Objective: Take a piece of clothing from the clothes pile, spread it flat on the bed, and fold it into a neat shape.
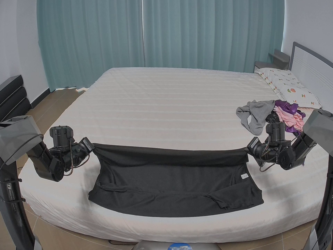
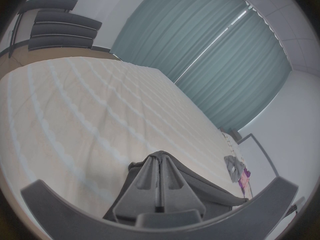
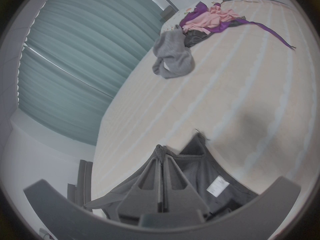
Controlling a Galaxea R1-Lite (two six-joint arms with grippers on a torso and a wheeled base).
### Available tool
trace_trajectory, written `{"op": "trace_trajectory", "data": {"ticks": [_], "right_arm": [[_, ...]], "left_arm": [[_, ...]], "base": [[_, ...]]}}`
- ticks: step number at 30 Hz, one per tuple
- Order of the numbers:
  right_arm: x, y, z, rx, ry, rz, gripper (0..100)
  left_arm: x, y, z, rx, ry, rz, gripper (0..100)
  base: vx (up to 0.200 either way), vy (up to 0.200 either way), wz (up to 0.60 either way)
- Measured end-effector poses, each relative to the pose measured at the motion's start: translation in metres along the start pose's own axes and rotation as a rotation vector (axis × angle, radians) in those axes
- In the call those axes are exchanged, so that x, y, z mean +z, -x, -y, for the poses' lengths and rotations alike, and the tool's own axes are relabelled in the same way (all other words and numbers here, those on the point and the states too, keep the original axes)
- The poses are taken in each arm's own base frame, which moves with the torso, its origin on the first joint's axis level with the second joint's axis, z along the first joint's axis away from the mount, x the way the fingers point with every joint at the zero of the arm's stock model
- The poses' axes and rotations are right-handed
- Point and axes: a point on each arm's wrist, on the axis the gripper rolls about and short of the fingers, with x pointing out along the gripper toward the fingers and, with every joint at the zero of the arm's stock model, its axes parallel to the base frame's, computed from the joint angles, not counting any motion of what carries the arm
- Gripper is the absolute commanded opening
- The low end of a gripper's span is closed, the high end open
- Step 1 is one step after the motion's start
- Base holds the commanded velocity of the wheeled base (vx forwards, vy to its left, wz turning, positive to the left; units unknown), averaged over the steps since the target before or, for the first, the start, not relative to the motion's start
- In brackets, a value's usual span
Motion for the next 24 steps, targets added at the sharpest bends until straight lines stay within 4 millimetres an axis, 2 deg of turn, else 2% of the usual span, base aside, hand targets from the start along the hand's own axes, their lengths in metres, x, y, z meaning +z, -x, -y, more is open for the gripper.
{"op": "trace_trajectory", "data": {"ticks": [12, 24], "right_arm": [[-0.027, 0.016, 0.036, -0.115, 0.129, -0.110, 0], [-0.039, 0.021, 0.045, -0.148, 0.177, -0.155, 0]], "left_arm": [[-0.041, 0.021, -0.028, 0.080, -0.148, -0.154, 0], [-0.057, 0.023, -0.040, 0.121, -0.145, -0.221, 0]], "base": [[0.000, 0.000, 0.00], [0.000, 0.000, 0.00]]}}
